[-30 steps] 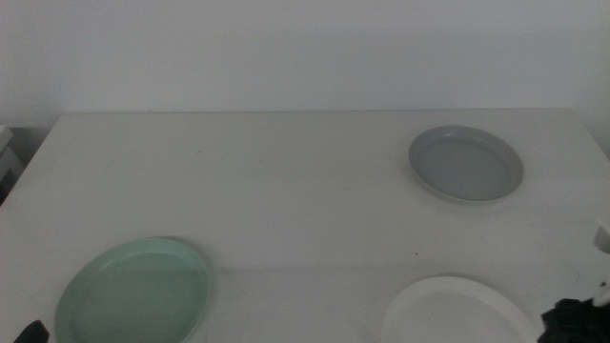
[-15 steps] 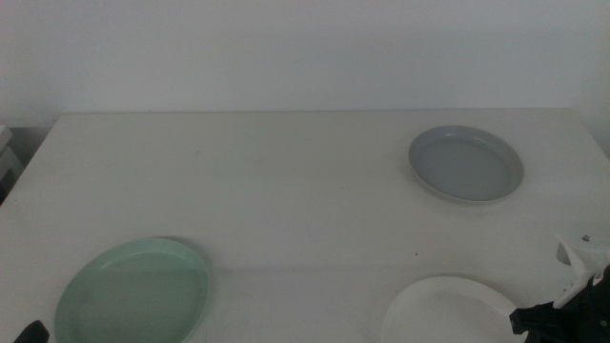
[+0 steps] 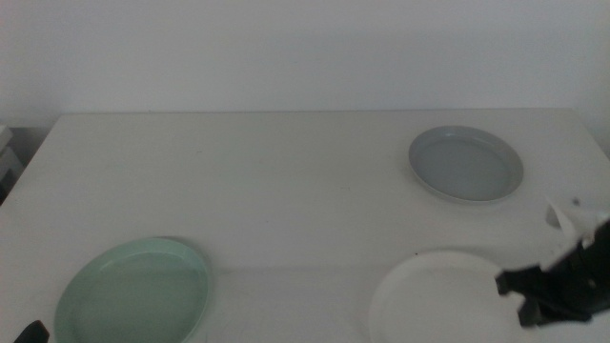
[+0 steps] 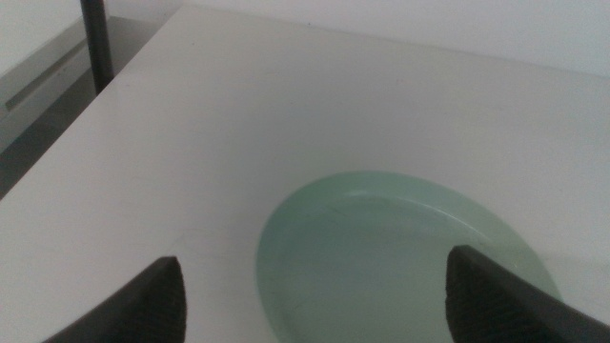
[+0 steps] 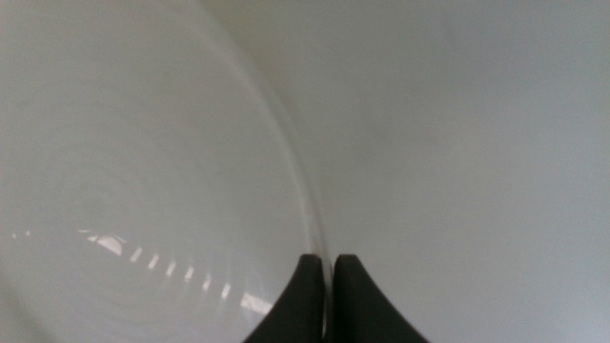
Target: Stack the three bowls on top of each other.
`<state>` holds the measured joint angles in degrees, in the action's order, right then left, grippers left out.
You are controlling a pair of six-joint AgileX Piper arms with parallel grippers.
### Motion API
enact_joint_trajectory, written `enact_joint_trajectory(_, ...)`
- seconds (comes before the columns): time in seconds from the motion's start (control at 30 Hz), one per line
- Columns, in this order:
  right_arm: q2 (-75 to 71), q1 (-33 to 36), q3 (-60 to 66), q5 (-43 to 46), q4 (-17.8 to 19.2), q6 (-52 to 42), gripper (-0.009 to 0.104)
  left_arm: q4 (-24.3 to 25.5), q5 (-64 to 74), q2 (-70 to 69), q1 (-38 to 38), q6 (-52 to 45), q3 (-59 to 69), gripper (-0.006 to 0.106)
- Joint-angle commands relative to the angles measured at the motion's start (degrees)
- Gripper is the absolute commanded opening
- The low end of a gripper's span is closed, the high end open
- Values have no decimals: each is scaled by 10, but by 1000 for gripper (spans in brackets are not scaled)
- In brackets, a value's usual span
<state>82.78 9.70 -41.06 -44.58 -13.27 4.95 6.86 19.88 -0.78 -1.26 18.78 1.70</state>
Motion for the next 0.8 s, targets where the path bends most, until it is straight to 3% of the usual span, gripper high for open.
enact_joint_trajectory(0.0,-20,22,-49,-8,3,10,1,1,-42,-7,0,6,-2,105)
enact_joint_trajectory(0.4,119,137,-239,-11,-27,34,1,1,-42,-7,0,6,-2,105)
enact_joint_trajectory(0.63,179,176,-259,-21,-56,19,1,1,-42,-7,0,6,-2,105)
enact_joint_trajectory(0.77,197,180,-259,-4,-55,20,1,1,-42,-7,0,6,-2,105)
